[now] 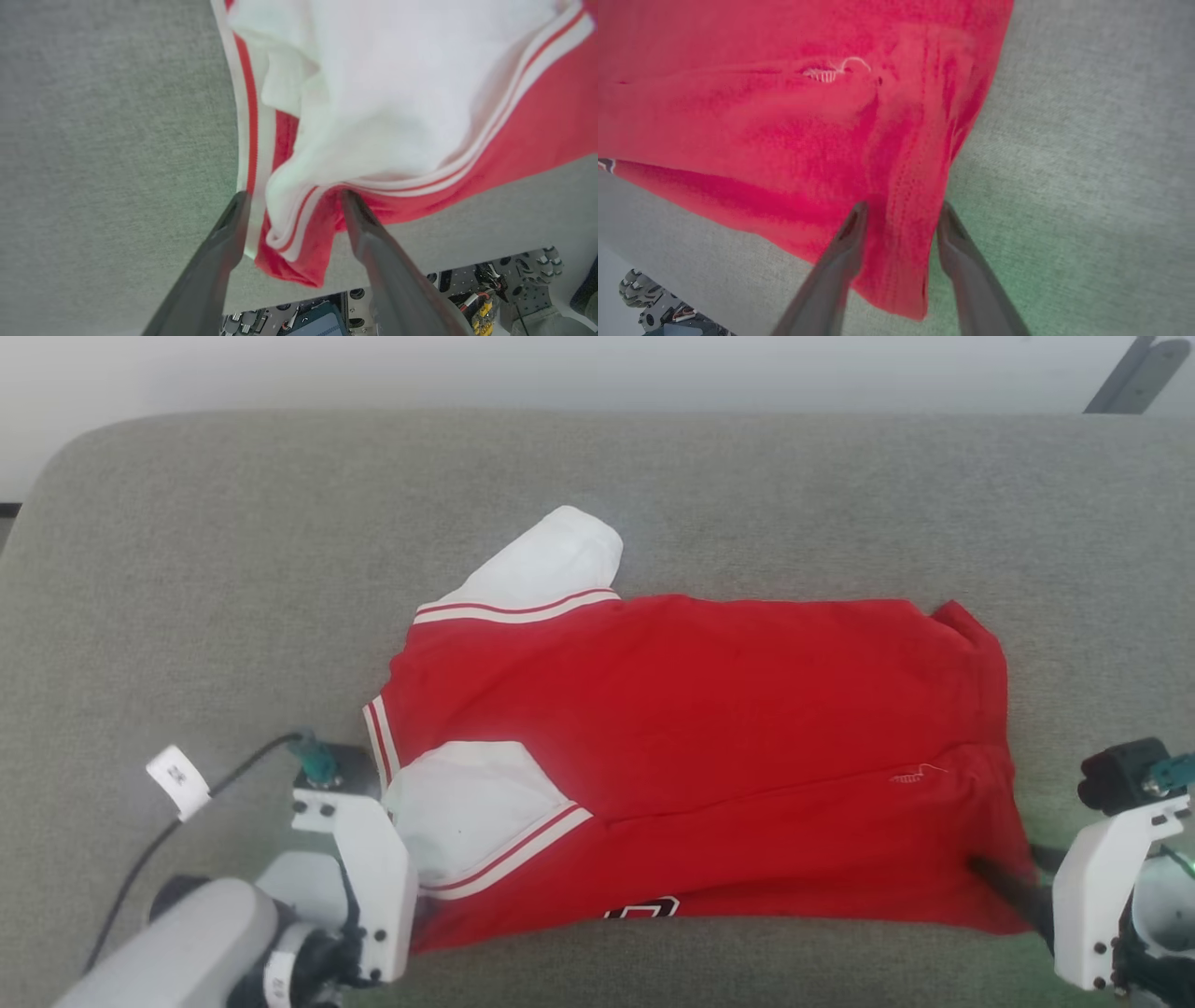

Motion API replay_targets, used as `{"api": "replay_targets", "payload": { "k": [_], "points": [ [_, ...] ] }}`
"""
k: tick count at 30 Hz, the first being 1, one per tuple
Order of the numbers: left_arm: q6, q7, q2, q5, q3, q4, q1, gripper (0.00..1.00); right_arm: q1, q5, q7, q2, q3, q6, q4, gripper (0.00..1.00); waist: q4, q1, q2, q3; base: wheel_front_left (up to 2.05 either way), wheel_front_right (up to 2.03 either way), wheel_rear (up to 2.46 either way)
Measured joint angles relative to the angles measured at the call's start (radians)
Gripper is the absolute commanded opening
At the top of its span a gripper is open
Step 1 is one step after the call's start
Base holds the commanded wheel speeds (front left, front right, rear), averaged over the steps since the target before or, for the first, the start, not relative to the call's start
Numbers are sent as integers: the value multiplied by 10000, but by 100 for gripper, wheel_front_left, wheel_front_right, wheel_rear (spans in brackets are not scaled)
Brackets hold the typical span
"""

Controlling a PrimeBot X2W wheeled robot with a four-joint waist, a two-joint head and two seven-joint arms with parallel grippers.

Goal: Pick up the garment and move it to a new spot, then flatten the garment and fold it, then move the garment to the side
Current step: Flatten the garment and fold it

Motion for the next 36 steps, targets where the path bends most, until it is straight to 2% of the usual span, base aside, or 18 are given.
{"api": "replay_targets", "payload": {
  "k": [6, 9, 14, 24, 31, 36],
  "points": [
    [324, 579, 667, 159, 198, -1085, -541, 100, -238, -104, -871, -6, -255, -2, -332, 100, -178, 0, 0, -97, 0, 0, 0],
    [332, 740, 972, 491, 242, -1597, -1058, 100, -474, -290, -1638, 38, -366, -2, -660, 100, -322, 0, 0, -64, 0, 0, 0],
    [-130, 616, 970, 878, 353, -1484, -2210, 100, -1066, -757, -3158, 299, -487, -4, -949, 100, -656, 0, 0, 91, 0, 0, 0],
    [-1802, -635, 385, 1661, 487, 920, -4594, 100, -2445, -1900, -6330, 1057, -351, -2, -888, 100, -1761, 0, 0, 773, 0, 0, 0],
    [-2495, -1156, -90, 2025, 449, 3120, -5991, 100, -2780, -1776, -7141, 1218, 159, -2, -414, 100, -2500, 0, 0, 1587, 0, 0, 0],
    [-2683, -947, -393, 2006, 422, 4525, -6703, 100, -2899, -1521, -7450, 1127, 456, -2, -77, 100, -2894, 0, 0, 2180, 0, 0, 0]
  ]
}}
